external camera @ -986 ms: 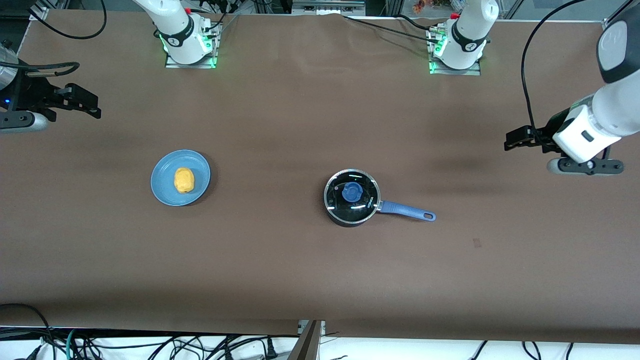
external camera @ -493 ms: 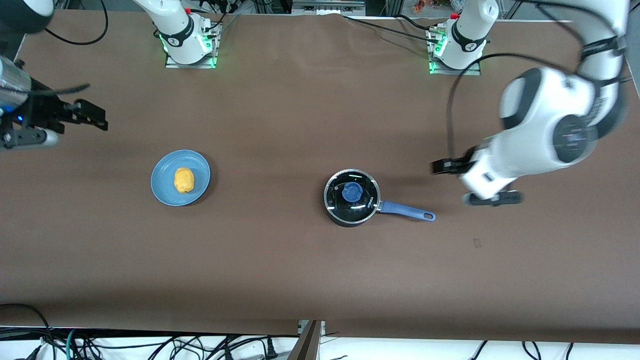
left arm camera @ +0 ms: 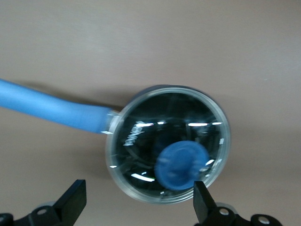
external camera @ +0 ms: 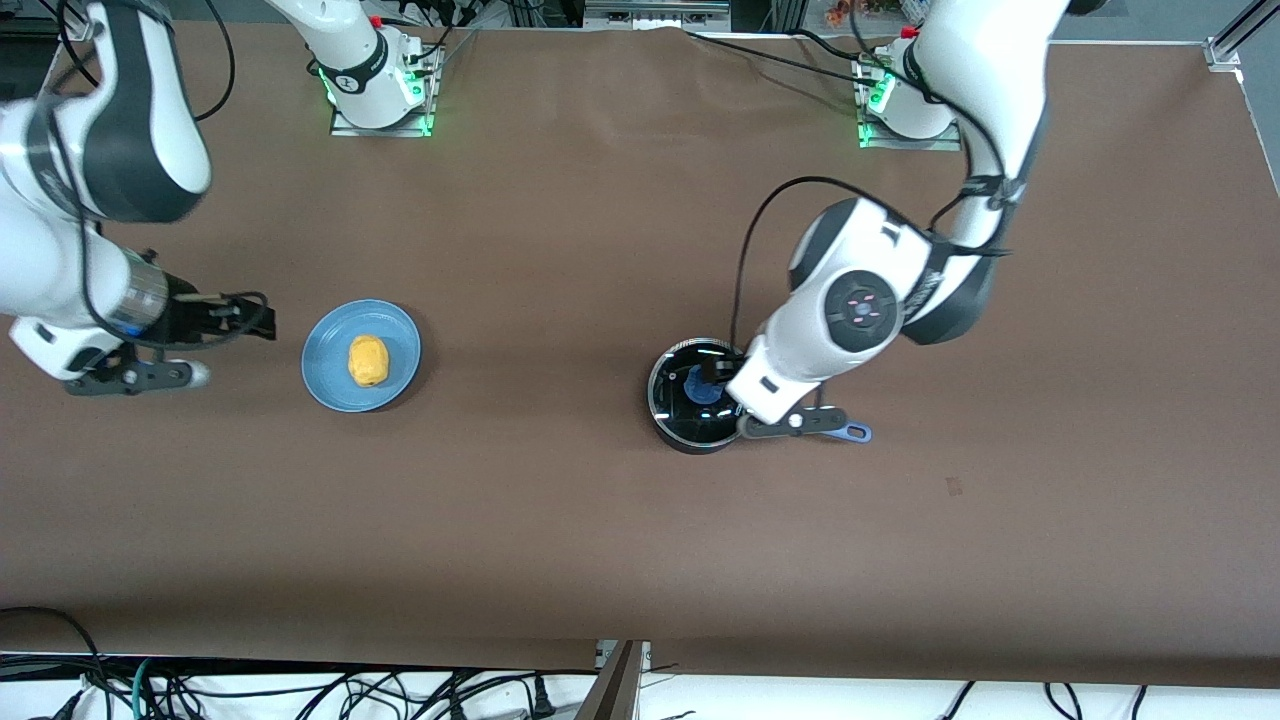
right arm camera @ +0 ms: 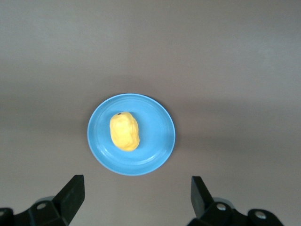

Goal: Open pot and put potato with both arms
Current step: 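Reach the left gripper to the lid knob while the right gripper reaches the potato, then grasp the lid knob with the left gripper while the right gripper grasps the potato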

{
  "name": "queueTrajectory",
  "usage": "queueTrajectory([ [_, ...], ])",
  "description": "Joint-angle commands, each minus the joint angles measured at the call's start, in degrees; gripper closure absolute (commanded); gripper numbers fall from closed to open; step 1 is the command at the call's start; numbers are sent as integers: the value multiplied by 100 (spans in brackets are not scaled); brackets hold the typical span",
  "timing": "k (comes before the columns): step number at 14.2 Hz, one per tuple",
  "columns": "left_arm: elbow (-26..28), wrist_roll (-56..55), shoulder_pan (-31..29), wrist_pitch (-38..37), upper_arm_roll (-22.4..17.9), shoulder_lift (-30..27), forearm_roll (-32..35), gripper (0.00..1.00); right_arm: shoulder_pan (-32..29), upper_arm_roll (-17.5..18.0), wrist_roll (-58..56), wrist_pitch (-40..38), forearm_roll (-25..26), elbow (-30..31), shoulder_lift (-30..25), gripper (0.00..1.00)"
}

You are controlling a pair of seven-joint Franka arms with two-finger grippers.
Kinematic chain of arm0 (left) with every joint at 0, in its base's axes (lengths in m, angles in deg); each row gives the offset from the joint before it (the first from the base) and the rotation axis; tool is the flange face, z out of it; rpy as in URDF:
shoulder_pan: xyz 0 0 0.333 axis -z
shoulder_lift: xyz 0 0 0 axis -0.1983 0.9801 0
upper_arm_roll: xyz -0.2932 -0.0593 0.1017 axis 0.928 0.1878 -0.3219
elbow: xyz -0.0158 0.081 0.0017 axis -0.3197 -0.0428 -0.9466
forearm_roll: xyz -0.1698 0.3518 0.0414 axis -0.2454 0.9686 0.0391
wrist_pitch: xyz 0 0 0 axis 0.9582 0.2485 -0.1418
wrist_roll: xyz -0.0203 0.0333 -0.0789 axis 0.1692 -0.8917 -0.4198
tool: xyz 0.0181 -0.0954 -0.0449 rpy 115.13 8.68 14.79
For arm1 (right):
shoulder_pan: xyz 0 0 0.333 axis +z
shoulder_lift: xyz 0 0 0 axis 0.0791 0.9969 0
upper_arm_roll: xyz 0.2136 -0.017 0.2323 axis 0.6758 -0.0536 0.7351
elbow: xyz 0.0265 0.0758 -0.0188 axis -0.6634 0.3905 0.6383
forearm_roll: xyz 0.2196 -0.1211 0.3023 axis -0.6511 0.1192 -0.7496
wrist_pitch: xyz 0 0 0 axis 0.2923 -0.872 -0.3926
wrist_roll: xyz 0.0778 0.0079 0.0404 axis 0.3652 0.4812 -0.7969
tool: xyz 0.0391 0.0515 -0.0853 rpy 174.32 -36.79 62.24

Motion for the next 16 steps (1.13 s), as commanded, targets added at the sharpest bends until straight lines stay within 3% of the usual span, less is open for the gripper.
queueTrajectory([
  [1,-650,-168,274,-36,-158,487,-45,0,-21,29,95,905,19,902,2,0],
  [4,-835,85,449,166,-149,734,270,0,5,29,95,1600,10,1397,300,0],
  [7,-756,754,441,105,-149,726,359,0,154,38,104,1874,-17,1415,669,0],
  [16,-528,1036,467,123,-140,796,456,0,409,38,561,2182,1,1441,1312,0],
])
